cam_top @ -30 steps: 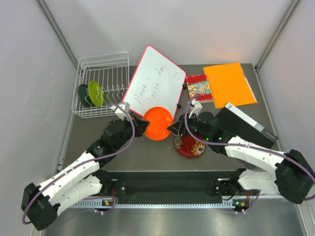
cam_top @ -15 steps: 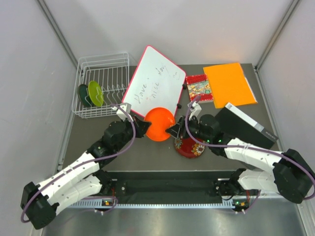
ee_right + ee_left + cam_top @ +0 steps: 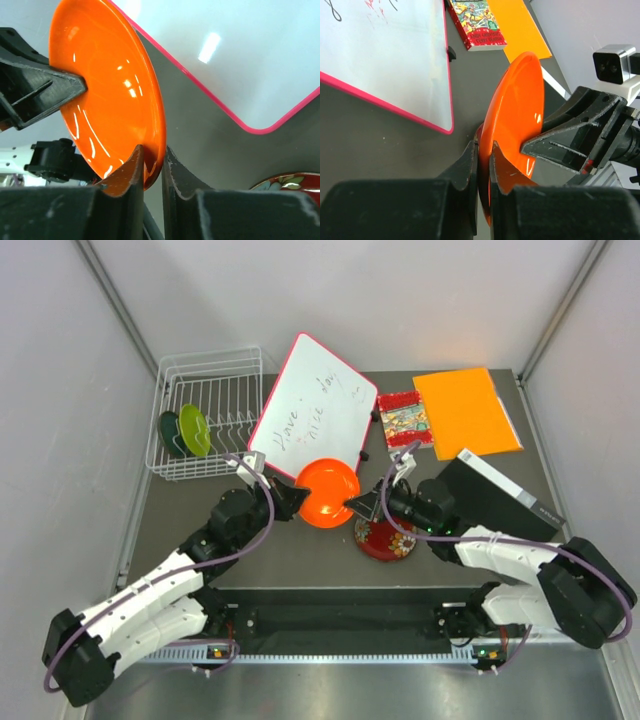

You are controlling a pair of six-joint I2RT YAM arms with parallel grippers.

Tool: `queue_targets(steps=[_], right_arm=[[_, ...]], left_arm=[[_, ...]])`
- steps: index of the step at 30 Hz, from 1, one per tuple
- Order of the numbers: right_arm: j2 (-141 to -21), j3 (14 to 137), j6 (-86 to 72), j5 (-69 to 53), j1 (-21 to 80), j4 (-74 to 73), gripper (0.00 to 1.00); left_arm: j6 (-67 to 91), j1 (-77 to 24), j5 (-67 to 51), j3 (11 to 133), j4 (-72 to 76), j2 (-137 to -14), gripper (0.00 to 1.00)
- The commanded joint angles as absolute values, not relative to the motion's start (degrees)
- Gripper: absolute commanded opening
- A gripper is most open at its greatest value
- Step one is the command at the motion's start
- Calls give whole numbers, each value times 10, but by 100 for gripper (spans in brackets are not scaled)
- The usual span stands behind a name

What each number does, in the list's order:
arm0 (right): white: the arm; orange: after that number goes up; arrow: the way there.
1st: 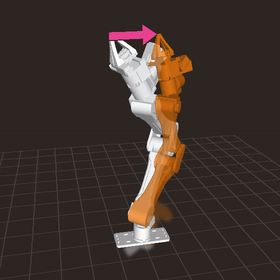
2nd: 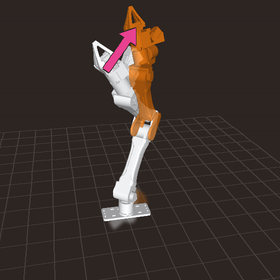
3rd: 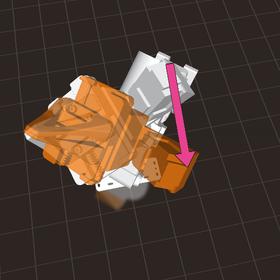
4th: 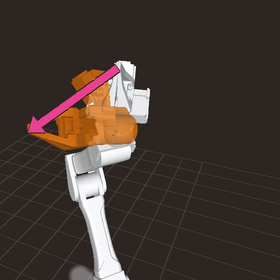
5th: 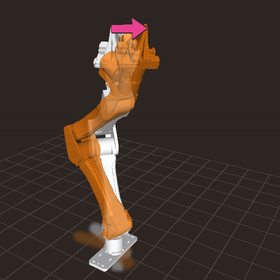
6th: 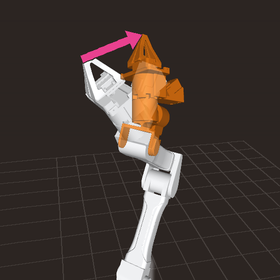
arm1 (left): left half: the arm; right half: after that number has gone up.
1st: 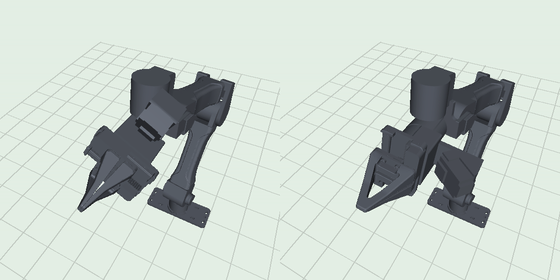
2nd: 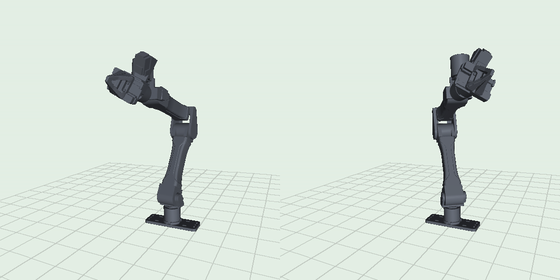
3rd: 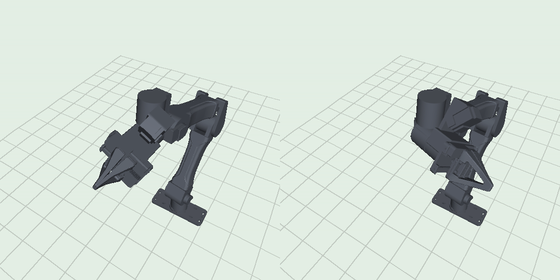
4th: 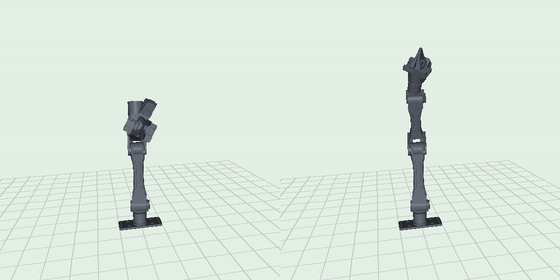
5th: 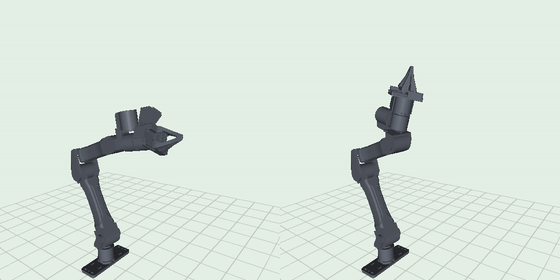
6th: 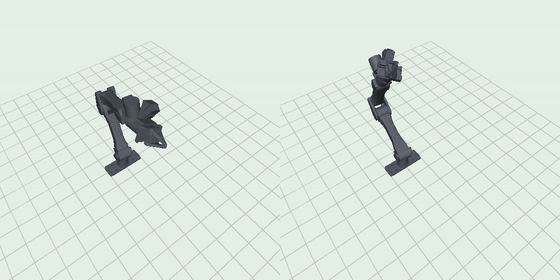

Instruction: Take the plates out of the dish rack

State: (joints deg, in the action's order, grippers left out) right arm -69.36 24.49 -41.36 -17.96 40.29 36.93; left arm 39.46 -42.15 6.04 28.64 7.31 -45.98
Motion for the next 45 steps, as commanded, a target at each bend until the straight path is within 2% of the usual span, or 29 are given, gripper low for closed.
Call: queue_targets(steps=[1, 7, 11, 14, 15, 17, 18, 24, 30, 36, 45], right_arm=[[-696, 241, -435, -257, 410, 523, 0], [-654, 209, -436, -225, 408, 527, 0], [-593, 206, -418, -172, 402, 424, 0], [-537, 205, -407, -105, 395, 328, 0], [-524, 205, -405, -95, 388, 279, 0], [-483, 203, -405, -76, 380, 234, 0], [-469, 200, -406, -65, 367, 217, 0], [-368, 182, -398, -70, 316, 110, 0], [-291, 213, -381, -46, 303, 1, 0], [-276, 271, -351, -38, 294, -110, 0], [-274, 282, -352, -31, 291, -133, 0]], left_arm=[[422, -431, 3, 271, 143, -475, 0], [421, -431, 18, 259, 138, -481, 0], [409, -431, 39, 257, 121, -474, 11], [399, -431, 55, 255, 111, -468, 25], [396, -431, 59, 256, 108, -466, 35], [388, -431, 74, 257, 98, -458, 44], [386, -431, 78, 256, 97, -454, 52], [372, -431, 98, 260, 90, -439, 52], [370, -431, 112, 258, 89, -420, 54], [371, -431, 122, 251, 93, -418, 54], [363, -431, 150, 247, 77, -398, 54]])
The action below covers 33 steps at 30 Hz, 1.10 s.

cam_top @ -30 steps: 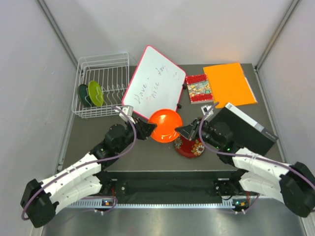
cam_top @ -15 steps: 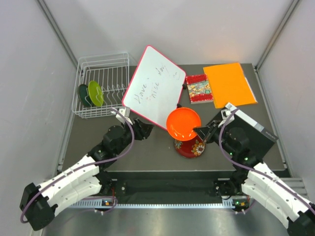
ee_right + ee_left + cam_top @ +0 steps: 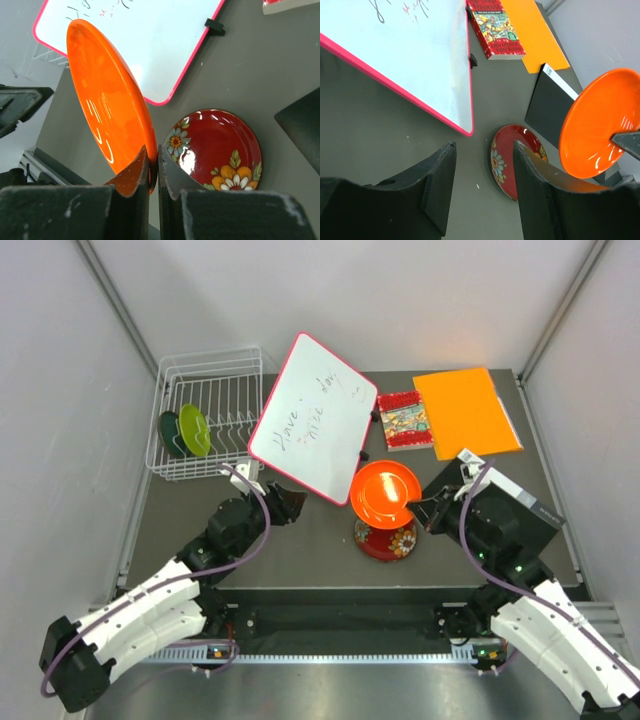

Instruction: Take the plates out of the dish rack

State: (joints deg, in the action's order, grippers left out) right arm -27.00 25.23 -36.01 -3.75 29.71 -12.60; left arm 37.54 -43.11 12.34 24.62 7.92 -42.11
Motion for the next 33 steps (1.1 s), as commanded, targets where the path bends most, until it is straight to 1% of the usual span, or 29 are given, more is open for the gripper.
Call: queue_targets(steps=[1, 12, 22, 33], right_arm=[[-276, 283, -352, -31, 291, -136, 0], [-272, 246, -372, -24, 283, -138, 0], [-327, 216, -434, -46, 266, -163, 0], [-323, 151, -483, -83, 237, -155, 0]], left_arm=[[355, -431, 156, 252, 65, -391, 54], [307, -431, 263, 279, -34, -315, 57], [271, -432, 338, 301, -86, -279, 59], [270, -431, 339, 294, -87, -282, 60]])
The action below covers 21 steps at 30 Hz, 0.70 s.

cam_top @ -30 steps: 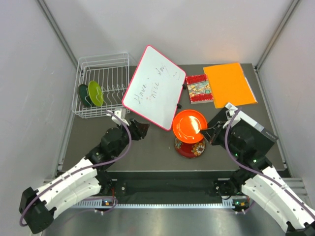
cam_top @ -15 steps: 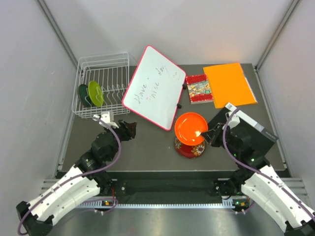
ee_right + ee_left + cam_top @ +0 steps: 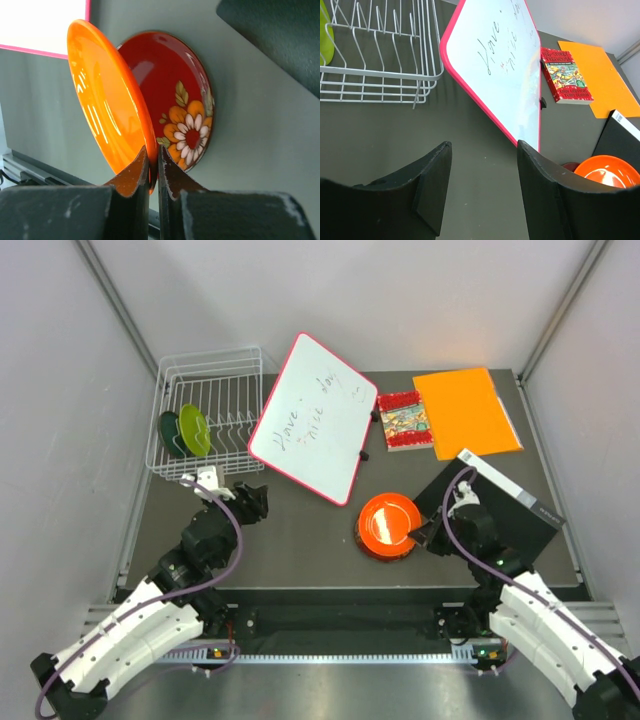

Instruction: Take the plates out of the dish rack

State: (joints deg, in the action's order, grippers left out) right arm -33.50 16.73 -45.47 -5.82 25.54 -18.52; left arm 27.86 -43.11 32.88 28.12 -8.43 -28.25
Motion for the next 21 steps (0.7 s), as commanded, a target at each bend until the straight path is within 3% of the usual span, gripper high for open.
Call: queue_targets(steps=[1, 13, 19, 21], right_arm=[[-326, 147, -483, -88, 234, -150, 0], [-407, 97, -486, -171, 185, -30, 0], [-441, 103, -462, -180, 185, -23, 19], [-439, 112, -453, -170, 185, -36, 29]], left_arm=[[270, -431, 338, 294, -85, -284, 60], [265, -431, 356, 292, -87, -286, 60], [264, -431, 360, 287, -84, -285, 64], [262, -431, 366, 287, -83, -287, 65]])
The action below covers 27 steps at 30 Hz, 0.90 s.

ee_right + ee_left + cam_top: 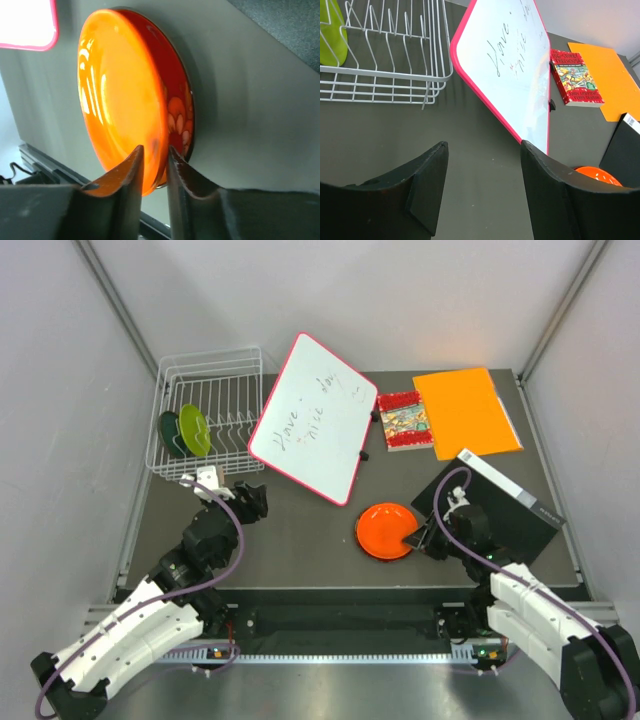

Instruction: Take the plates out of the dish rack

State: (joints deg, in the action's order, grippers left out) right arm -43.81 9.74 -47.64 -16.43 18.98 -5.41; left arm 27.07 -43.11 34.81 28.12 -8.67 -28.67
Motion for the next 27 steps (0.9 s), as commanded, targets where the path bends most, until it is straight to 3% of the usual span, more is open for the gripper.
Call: queue_targets(steps=[1, 2, 5, 8, 12, 18, 27], right_arm=[[-436, 114, -446, -156, 185, -43, 32], [-424, 119, -442, -148, 185, -59, 42], [-399, 141, -416, -121, 185, -96, 58], [-384, 186, -382, -73, 185, -147, 65], [-380, 249, -345, -6, 185, -252, 70], [-361, 280, -325, 25, 185, -260, 73], [-423, 257, -316, 3, 185, -181, 74]], left_arm=[[260, -431, 366, 287, -83, -287, 65], [257, -431, 373, 288, -83, -287, 66], [241, -431, 389, 290, -73, -291, 72], [219, -430, 425, 295, -52, -304, 79], [186, -429, 481, 318, -30, -347, 84], [110, -389, 521, 363, 41, -430, 91], [168, -63, 249, 428, 55, -525, 91]])
